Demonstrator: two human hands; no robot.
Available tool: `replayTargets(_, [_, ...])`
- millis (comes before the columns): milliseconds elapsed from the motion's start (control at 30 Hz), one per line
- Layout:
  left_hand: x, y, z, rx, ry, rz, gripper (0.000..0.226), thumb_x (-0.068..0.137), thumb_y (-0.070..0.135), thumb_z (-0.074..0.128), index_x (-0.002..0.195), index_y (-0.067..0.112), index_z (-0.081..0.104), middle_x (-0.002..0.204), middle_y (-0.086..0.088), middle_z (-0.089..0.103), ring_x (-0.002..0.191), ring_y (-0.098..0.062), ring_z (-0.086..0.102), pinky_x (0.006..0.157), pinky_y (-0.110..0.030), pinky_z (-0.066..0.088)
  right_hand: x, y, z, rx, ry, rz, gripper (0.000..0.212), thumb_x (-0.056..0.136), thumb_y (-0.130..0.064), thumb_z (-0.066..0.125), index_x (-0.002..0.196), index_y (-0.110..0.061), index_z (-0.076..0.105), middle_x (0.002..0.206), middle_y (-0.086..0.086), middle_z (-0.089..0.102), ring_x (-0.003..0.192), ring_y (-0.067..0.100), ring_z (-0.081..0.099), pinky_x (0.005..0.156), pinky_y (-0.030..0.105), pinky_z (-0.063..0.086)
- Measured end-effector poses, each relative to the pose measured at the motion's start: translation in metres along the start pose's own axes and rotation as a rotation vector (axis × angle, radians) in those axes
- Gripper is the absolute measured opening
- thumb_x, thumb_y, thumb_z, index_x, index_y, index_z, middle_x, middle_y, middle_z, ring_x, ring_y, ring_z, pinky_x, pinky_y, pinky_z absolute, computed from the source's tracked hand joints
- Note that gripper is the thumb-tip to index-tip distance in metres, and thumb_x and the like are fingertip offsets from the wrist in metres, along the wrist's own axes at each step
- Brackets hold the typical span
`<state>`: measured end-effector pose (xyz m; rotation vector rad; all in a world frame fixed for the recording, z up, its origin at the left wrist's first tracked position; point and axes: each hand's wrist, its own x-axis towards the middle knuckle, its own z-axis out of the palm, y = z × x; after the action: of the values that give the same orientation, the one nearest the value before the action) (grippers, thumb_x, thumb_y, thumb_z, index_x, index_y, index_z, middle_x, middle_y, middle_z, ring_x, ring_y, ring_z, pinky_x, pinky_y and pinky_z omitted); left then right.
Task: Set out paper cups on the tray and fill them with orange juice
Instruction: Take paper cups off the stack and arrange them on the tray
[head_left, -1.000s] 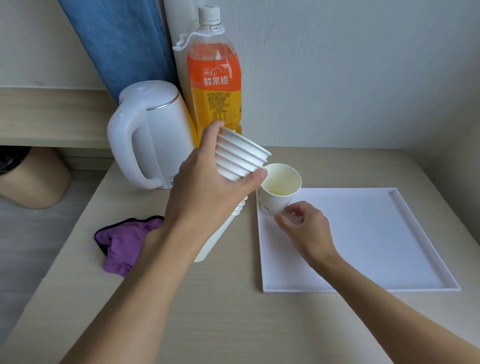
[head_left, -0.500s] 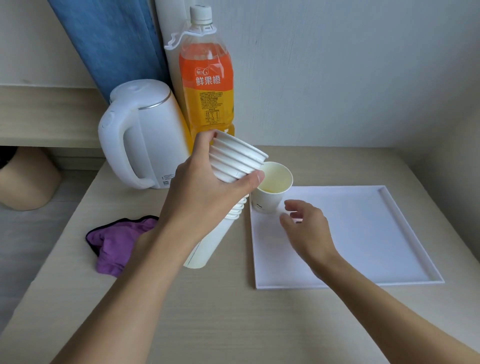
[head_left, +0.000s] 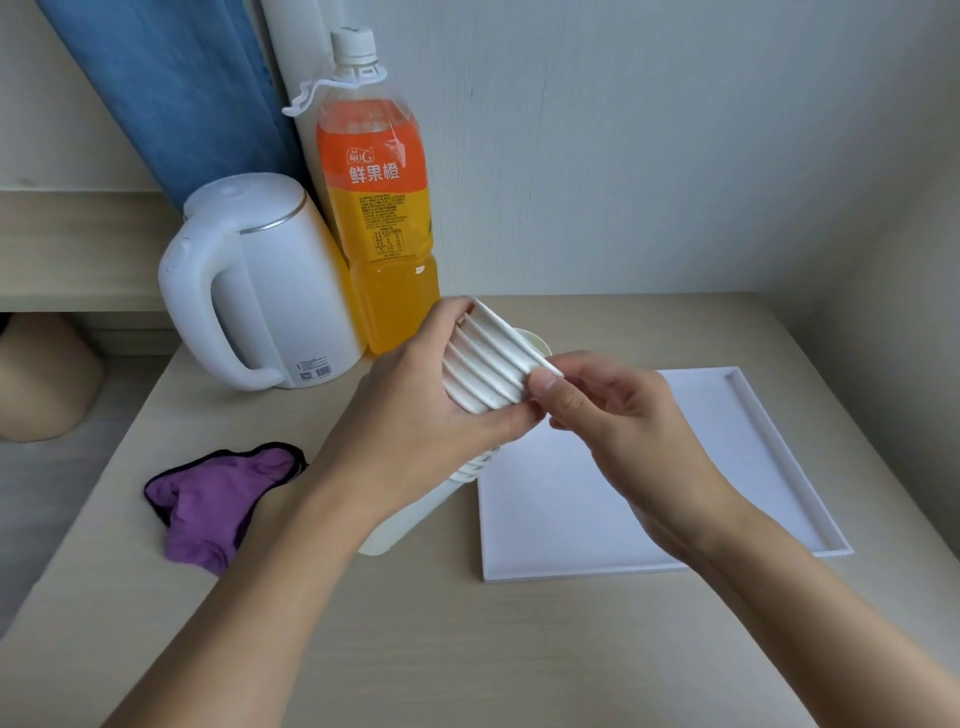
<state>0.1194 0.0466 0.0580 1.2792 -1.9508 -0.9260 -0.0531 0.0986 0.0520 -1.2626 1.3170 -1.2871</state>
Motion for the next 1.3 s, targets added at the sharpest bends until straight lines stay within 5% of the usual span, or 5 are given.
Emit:
replayTargets(400, [0.003, -0.011, -0.001, 0.054, -0.033, -0.053, 0.09, 0.056, 0.072, 0.079, 0.135, 0.048, 0.043, 0.115, 0.021, 0.063, 0.105, -0.004, 0.062, 0.088, -0.03, 0.053, 0.011, -0.005, -0.036, 0.244, 0.289, -0.069, 0.013, 0.089, -0.027, 0.065, 0.083, -0.016, 0.068, 0.09, 0.005, 0.068, 0.091, 0.022, 0.064, 0.091, 0.039, 0.053])
replayTargets(633, [0.006, -0.012, -0.003, 0.032, 0.065, -0.064, 0.081, 0.07, 0.058, 0.086, 0.137, 0.045, 0.043, 0.113, 0.02, 0.061, 0.102, 0.002, 0.059, 0.081, -0.019, 0.047, 0.016, 0.025, -0.06, -0.485, 0.463, 0.011, 0.013, 0.088, -0.039, 0.069, 0.083, -0.029, 0.064, 0.113, 0.0, 0.058, 0.096, 0.011, 0.065, 0.071, 0.025, 0.045])
replayTargets(833, [0.006, -0.011, 0.002, 0.029, 0.047, -0.052, 0.082, 0.067, 0.06, 0.083, 0.137, 0.045, 0.043, 0.113, 0.021, 0.06, 0.105, -0.003, 0.059, 0.079, -0.015, 0.044, 0.023, 0.06, -0.056, -0.618, 0.336, 0.115, 0.013, 0.089, -0.027, 0.071, 0.098, -0.02, 0.066, 0.122, 0.0, 0.05, 0.108, 0.017, 0.058, 0.076, 0.014, 0.041])
replayTargets(1067, [0.007, -0.013, -0.001, 0.03, 0.046, -0.057, 0.084, 0.066, 0.064, 0.086, 0.136, 0.047, 0.042, 0.112, 0.021, 0.06, 0.105, -0.002, 0.059, 0.079, -0.015, 0.044, 0.025, 0.067, -0.056, -0.626, 0.186, 0.272, 0.094, 0.077, -0.021, 0.081, 0.149, -0.025, 0.021, 0.129, 0.003, 0.048, 0.113, 0.022, 0.053, 0.091, 0.041, 0.051])
replayTargets(1300, [0.008, -0.013, 0.001, 0.023, 0.042, -0.046, 0.086, 0.058, 0.07, 0.075, 0.134, 0.048, 0.041, 0.113, 0.02, 0.062, 0.105, -0.007, 0.06, 0.082, -0.024, 0.047, 0.033, 0.085, -0.054, -0.684, 0.238, 0.361, 0.054, 0.082, -0.03, 0.075, 0.125, -0.014, 0.046, 0.104, 0.001, 0.06, 0.098, 0.023, 0.059, 0.074, 0.036, 0.051])
